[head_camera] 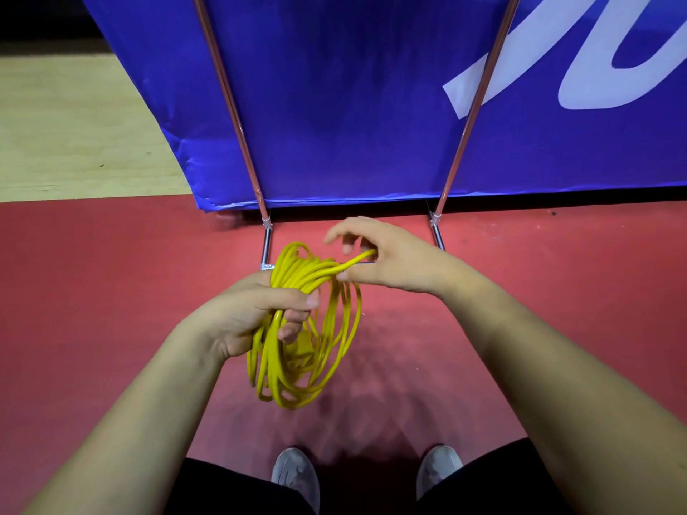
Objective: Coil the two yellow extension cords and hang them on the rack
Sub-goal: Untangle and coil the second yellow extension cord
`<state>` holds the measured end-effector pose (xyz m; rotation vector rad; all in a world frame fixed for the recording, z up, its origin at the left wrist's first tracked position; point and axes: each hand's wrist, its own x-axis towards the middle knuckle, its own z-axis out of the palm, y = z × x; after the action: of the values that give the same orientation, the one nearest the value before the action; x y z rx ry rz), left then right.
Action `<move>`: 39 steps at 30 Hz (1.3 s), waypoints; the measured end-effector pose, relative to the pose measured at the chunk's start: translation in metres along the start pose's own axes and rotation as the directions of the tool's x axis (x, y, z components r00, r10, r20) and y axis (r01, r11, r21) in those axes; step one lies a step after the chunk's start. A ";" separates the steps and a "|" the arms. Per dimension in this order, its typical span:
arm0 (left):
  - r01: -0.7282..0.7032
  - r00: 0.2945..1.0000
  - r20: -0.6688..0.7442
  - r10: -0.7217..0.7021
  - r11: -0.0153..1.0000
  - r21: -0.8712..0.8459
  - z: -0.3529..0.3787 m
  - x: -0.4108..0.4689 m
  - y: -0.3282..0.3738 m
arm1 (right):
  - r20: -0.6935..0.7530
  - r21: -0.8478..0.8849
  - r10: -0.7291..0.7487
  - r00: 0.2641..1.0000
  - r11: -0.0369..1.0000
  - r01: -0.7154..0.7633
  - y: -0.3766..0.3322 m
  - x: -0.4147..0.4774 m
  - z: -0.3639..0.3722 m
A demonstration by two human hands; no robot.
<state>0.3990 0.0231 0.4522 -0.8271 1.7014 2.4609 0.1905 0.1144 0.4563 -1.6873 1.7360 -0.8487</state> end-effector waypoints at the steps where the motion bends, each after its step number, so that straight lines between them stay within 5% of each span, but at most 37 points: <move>1: 0.010 1.000 0.017 -0.011 1.000 0.010 0.001 -0.001 0.001 | 0.020 -0.015 -0.013 1.000 1.000 0.014 -0.001 -0.001 0.000; 10: 0.076 0.970 0.206 -0.127 0.969 0.235 -0.004 -0.003 -0.001 | 0.333 -0.127 0.007 0.943 0.991 0.037 -0.021 -0.011 0.016; 18: -0.110 0.993 0.072 0.089 0.923 0.369 -0.005 -0.007 0.009 | 0.103 -0.192 -0.007 0.995 0.981 0.027 -0.028 -0.010 0.021; 23: -0.248 0.899 -0.079 0.431 0.649 0.720 -0.009 -0.006 0.008 | 0.063 -0.076 0.029 0.998 0.997 -0.024 -0.019 -0.012 0.005; 33: -0.345 0.833 -0.086 0.547 0.635 0.692 -0.003 -0.001 0.005 | 0.081 0.108 0.097 0.992 0.989 -0.105 0.001 -0.011 -0.011; 39: -0.220 0.842 -0.139 0.522 0.566 0.795 -0.015 -0.006 0.007 | -0.215 0.009 0.043 0.976 0.999 -0.042 0.016 -0.012 -0.021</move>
<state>0.4078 0.0085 0.4564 -0.8673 2.9900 1.4376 0.1647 0.1272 0.4572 -1.5985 1.9028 -1.0477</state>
